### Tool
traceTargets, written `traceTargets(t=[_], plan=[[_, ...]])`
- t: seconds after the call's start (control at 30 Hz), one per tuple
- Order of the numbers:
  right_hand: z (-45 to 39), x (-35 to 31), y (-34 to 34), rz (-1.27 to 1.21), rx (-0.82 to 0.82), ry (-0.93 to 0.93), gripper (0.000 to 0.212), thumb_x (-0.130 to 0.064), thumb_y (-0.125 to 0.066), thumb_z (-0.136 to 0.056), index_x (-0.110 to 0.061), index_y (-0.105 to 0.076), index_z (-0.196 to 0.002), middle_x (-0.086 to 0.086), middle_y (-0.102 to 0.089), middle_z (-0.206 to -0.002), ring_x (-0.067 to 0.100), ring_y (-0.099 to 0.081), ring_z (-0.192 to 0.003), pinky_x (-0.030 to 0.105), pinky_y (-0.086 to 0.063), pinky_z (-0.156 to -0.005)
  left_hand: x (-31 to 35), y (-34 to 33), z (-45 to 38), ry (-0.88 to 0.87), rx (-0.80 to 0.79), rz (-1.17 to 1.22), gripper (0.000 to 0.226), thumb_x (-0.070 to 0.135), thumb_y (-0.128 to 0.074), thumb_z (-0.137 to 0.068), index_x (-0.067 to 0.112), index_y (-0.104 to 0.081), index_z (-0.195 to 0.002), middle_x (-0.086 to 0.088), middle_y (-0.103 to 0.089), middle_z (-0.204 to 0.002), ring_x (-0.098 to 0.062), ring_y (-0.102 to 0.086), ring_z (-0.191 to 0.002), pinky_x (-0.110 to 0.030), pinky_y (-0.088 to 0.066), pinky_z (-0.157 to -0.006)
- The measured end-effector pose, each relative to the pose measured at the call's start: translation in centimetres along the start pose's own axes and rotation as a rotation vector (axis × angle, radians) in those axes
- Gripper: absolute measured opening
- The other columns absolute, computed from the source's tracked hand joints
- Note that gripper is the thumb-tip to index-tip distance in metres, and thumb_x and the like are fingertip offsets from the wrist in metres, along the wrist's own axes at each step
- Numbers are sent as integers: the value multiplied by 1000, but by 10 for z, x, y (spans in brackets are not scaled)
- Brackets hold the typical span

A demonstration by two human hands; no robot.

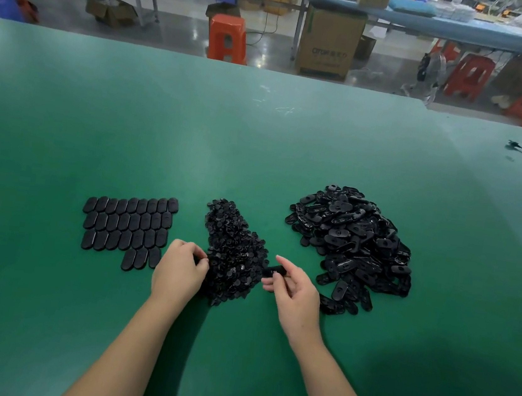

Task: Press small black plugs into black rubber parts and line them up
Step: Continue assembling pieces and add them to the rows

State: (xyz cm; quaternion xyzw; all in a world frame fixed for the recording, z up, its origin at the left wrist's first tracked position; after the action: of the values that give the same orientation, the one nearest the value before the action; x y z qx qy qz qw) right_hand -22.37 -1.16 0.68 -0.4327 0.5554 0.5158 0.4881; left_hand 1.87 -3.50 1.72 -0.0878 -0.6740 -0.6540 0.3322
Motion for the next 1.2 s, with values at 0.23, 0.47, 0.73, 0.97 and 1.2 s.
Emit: traceTargets(t=[0.23, 0.47, 0.73, 0.97, 1.2], plan=[[-2, 4, 2, -92, 43, -30, 10, -7, -57, -102, -13, -51, -97, 0, -76, -99, 17, -76, -91, 39, -62, -82, 3, 6, 2, -83, 77, -117, 11, 28, -61, -97, 27, -72, -97, 8, -57, -99, -12, -55, -72, -27, -41, -59], [0, -2, 1, -26, 27, -18, 26, -15, -50, -105, -35, -52, -121, -17, -73, -107, 17, -72, -75, 29, -62, -70, 8, 3, 10, -182, 131, -244, 21, 27, -55, -102, 21, -74, -96, 8, -62, -98, -18, -60, -72, -30, -49, -59], [1, -3, 4, 39, 38, -17, 16, -22, -54, -104, -26, -68, -96, -6, -74, -90, 12, -65, -66, 26, -56, -62, 11, 4, 11, -178, 108, -255, 17, 28, -55, -100, 22, -71, -97, 8, -61, -100, -16, -61, -75, -31, -51, -62], [-2, 0, 6, 91, 67, -9, 10, -24, -67, -98, -27, -69, -89, 3, -67, -84, 17, -59, -69, 31, -50, -65, 15, 8, 12, -116, 79, 98, 15, 20, -65, -91, 25, -56, -80, 8, -62, -73, -7, -46, -45, -25, -35, -45], [-2, 4, 3, -107, 58, -77, 28, -9, -68, -95, -26, -65, -116, -6, -66, -78, 15, -71, -68, 27, -60, -65, 46, -3, 28, -196, -37, 429, 21, 19, -76, -85, 28, -61, -72, 5, -63, -62, -3, -47, -47, -15, -38, -47]])
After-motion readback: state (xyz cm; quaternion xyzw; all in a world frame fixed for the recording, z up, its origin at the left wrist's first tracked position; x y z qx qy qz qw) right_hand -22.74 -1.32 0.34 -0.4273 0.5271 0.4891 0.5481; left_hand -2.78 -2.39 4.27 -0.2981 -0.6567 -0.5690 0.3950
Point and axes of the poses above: each hand's wrist, its own z-axis away from the middle knuckle, its own y-axis out of the back of the hand, x = y × z, the point moved 6 cm from there along -z, towards the middle knuckle
